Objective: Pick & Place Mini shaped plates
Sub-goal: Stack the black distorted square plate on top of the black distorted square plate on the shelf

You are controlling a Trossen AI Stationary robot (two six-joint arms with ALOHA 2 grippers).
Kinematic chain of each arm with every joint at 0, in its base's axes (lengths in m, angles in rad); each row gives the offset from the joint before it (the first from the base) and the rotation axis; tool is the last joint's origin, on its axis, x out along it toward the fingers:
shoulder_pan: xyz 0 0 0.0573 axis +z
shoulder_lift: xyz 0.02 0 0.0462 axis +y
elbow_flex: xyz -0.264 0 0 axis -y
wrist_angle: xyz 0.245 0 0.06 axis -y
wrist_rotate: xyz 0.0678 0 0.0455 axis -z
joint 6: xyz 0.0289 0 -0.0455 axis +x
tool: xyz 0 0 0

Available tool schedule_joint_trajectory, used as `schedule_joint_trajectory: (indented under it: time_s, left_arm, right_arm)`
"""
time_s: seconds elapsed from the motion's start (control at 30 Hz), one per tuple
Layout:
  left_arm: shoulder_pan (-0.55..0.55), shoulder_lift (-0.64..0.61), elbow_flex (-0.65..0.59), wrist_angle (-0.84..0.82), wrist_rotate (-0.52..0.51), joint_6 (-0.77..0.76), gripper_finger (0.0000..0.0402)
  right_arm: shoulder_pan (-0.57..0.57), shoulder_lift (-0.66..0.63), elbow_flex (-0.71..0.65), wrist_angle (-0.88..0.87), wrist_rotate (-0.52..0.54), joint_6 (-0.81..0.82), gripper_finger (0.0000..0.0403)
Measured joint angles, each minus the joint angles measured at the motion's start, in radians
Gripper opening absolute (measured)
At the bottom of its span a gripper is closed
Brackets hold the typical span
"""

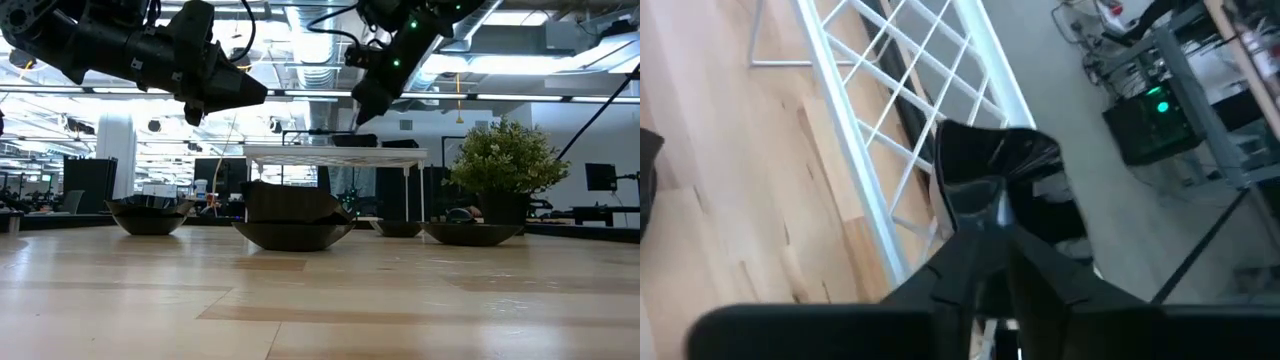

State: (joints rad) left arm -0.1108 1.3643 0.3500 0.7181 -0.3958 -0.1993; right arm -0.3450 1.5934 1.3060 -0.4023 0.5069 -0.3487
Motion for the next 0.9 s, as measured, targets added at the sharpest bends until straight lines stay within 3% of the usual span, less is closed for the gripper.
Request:
schedule_joint_trajectory:
  time_s: [0.17,0.27,0.33,0.57,0.7,0.9]
  left_arm:
    - [0.000,0.000,0.000,0.000,0.000,0.000,0.0088]
    - [0.000,0.000,-0.002,0.001,0.000,0.000,0.0088]
    - [-0.001,0.000,-0.010,0.000,0.000,0.003,0.0088]
    - [0.000,0.000,-0.035,-0.002,0.028,0.061,0.0088]
    - [-0.002,0.000,-0.033,-0.006,0.106,0.095,0.0088]
    - [-0.032,0.000,-0.018,-0.059,0.160,0.153,0.0088]
  right_arm:
    - [0.031,-0.008,0.000,0.003,0.131,-0.041,0.0092]
    - [0.072,-0.025,0.001,0.013,0.255,-0.043,0.0096]
    - [0.104,-0.046,0.000,0.005,0.277,-0.040,0.0093]
    - [0.223,-0.190,-0.074,-0.005,0.113,0.096,0.0076]
    - [0.293,-0.298,-0.235,0.080,0.095,0.138,0.0072]
    - [0.407,-0.426,-0.525,0.344,0.095,0.188,0.0071]
